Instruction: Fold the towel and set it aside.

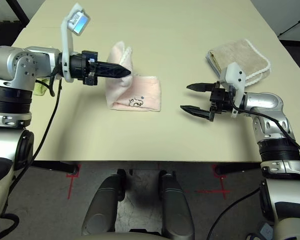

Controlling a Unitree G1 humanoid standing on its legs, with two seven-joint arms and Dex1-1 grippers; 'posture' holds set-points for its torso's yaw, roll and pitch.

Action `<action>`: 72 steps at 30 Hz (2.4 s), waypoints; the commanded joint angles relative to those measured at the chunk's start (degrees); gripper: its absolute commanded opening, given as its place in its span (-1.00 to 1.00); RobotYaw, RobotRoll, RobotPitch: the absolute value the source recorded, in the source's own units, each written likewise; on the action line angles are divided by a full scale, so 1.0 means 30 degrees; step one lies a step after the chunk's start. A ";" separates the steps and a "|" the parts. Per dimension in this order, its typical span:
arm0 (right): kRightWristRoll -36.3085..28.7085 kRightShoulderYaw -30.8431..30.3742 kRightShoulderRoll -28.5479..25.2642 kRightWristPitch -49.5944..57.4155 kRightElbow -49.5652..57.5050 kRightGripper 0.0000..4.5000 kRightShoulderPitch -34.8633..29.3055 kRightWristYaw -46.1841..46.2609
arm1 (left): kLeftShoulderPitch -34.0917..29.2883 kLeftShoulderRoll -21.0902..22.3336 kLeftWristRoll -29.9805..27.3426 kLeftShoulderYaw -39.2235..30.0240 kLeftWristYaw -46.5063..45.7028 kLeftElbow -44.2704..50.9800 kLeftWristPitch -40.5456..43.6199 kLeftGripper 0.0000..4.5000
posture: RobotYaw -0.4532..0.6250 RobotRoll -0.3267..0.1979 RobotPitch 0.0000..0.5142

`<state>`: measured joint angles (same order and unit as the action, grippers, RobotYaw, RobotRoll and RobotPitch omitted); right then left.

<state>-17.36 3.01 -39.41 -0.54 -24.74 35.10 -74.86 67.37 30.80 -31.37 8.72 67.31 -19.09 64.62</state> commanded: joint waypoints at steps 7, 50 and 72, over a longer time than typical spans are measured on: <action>-0.0062 0.0090 -0.0117 -0.0033 0.0276 1.00 -0.0352 0.0131 | -0.0002 -0.0529 0.1609 0.2381 0.0948 -0.0472 -0.1922 -0.96 | -0.11 0.25 -0.21; -0.0978 -0.0018 0.2963 0.1436 -0.1012 1.00 0.1957 0.1668 | -0.4436 -0.0259 0.1901 -0.1974 0.3918 -0.0933 -1.0468 0.99 | -0.10 0.25 -0.18; -0.0423 -0.0308 0.2970 0.1100 -0.1271 -0.99 0.2072 0.0646 | -0.4598 0.0233 0.4930 -0.1762 0.5971 -0.5821 -1.9948 1.00 | -0.10 0.25 -0.24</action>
<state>-19.12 2.84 -29.84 2.97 -29.41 42.07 -72.41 54.70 30.89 -17.67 3.03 84.30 -36.11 6.10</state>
